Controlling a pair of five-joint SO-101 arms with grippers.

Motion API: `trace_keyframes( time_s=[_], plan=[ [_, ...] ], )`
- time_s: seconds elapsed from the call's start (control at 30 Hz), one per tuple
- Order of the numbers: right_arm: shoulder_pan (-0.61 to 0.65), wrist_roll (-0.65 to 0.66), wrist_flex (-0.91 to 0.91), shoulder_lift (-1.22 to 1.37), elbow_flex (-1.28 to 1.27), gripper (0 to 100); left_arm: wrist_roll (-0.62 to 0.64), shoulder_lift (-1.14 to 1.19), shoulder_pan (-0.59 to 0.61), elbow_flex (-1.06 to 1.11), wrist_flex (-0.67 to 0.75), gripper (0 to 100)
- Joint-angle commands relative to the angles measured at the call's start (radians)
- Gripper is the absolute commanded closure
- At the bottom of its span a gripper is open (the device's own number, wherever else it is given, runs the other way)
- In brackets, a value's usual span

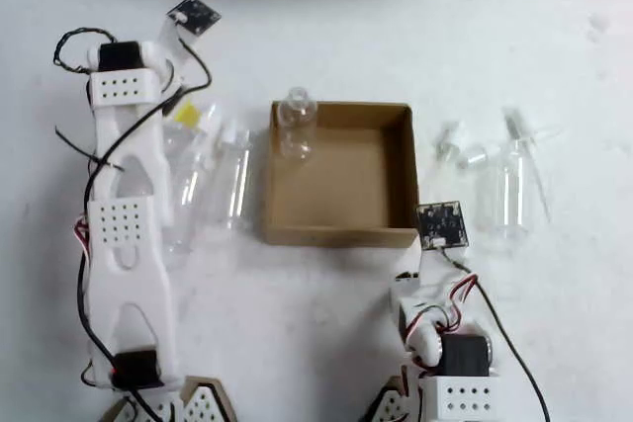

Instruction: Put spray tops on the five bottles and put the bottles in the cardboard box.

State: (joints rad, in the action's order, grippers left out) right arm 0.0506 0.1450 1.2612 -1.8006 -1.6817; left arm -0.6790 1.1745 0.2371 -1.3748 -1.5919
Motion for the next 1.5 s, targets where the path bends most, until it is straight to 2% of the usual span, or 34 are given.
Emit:
trace_keyframes(
  time_s=[0.0,0.17,0.7,0.93,1.0,1.23,1.47],
  plan=[
    [-0.001,0.009,0.005,-0.001,-0.009,98.4,-0.009,-0.056,0.019,-0.026,0.044,75],
    [-0.001,0.008,0.005,-0.001,-0.009,98.4,-0.009,-0.004,0.03,-0.025,0.098,75],
    [-0.001,0.008,0.005,-0.001,-0.009,98.4,-0.002,0.038,0.021,-0.015,0.04,75],
    [-0.001,0.008,0.005,-0.001,-0.009,98.4,0.0,0.091,-0.024,-0.023,0.037,75],
    [-0.001,0.008,0.005,-0.001,-0.009,98.4,0.0,0.088,-0.033,-0.026,0.025,77],
    [-0.001,0.008,0.005,-0.001,-0.009,98.4,0.0,0.085,-0.039,-0.028,0.003,95],
    [-0.001,0.008,0.005,-0.001,-0.009,98.4,-0.008,0.088,-0.041,-0.109,-0.074,95]
  ],
)
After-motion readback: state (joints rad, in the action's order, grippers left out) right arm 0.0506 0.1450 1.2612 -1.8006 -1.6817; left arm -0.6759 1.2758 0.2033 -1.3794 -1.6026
